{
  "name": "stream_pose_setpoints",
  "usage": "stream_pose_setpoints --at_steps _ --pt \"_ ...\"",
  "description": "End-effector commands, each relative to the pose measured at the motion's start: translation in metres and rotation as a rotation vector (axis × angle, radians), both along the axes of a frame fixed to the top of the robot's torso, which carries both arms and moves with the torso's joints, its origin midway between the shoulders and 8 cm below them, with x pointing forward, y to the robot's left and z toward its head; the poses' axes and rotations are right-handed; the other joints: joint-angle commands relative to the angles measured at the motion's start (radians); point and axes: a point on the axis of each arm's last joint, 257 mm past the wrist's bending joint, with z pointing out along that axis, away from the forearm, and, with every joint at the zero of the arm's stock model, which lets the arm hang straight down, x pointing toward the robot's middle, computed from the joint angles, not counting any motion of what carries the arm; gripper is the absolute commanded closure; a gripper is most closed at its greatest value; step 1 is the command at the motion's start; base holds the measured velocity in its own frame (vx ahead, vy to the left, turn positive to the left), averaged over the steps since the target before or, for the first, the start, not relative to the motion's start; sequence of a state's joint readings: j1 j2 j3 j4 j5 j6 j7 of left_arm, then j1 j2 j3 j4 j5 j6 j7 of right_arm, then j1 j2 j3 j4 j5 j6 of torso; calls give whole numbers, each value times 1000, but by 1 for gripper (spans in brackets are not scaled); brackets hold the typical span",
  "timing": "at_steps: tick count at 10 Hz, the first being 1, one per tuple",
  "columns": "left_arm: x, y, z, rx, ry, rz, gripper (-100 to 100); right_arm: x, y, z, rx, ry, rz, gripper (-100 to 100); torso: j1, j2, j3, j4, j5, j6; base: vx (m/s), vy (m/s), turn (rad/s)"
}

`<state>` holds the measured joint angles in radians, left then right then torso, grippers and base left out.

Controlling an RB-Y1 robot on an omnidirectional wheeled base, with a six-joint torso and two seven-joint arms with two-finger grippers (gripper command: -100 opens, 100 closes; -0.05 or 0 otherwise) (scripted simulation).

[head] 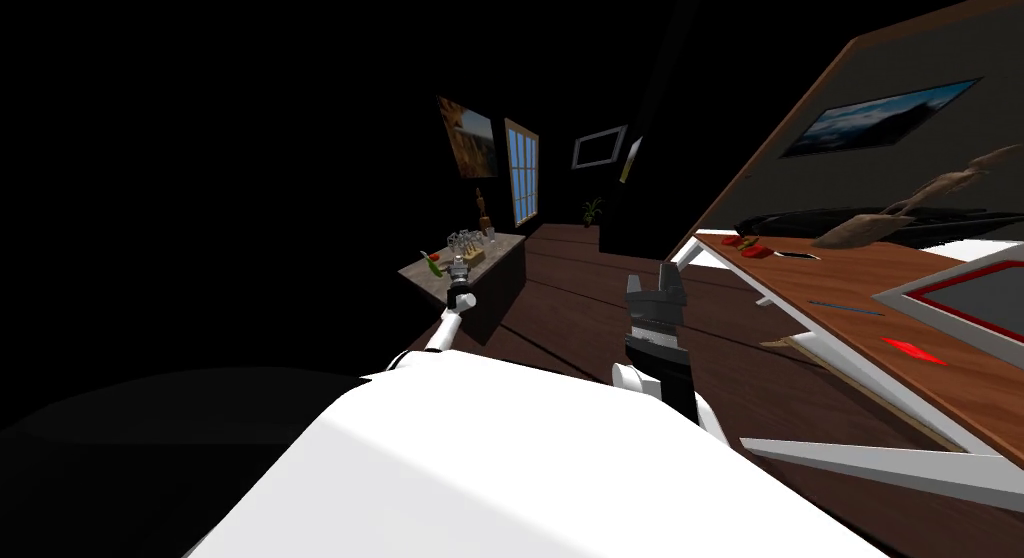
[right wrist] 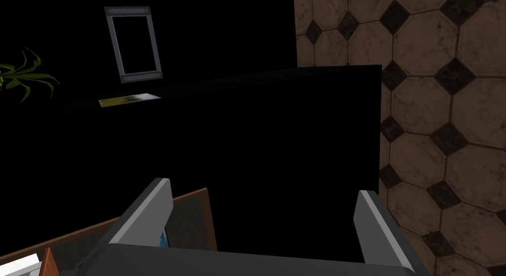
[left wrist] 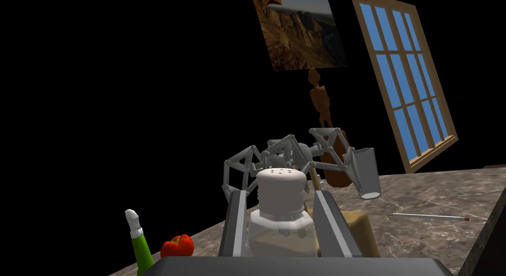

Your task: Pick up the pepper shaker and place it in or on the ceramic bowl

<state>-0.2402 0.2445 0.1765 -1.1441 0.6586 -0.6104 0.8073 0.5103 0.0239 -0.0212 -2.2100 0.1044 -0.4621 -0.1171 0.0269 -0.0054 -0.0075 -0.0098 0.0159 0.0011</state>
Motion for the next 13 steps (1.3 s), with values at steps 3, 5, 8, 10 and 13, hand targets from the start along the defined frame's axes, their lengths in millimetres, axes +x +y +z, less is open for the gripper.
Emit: stream_pose_setpoints --at_steps 3,5,8,10,13 --pt "26 -14 -3 -21 36 -32 100 0 0 0 0 0 0 0 0 -2 -1 -1 1 -1 -20 155 -44" --pt "46 -28 -11 -45 81 -63 100 0 0 0 0 0 0 0 0 -1 -1 -1 0 0 -39 198 -72" --pt "69 -49 -18 -74 130 -107 100 0 0 0 0 0 0 0 12 -2 -1 -1 3 0 -17 298 -65" --pt "89 -73 -26 -103 181 -151 100 0 0 0 0 0 0 0 9 -6 -4 -2 3 0 31 266 -50" --pt "99 -87 -33 -121 219 -182 100 0 0 0 0 0 0 0 8 -3 -2 -1 3 0 -16 222 -37"
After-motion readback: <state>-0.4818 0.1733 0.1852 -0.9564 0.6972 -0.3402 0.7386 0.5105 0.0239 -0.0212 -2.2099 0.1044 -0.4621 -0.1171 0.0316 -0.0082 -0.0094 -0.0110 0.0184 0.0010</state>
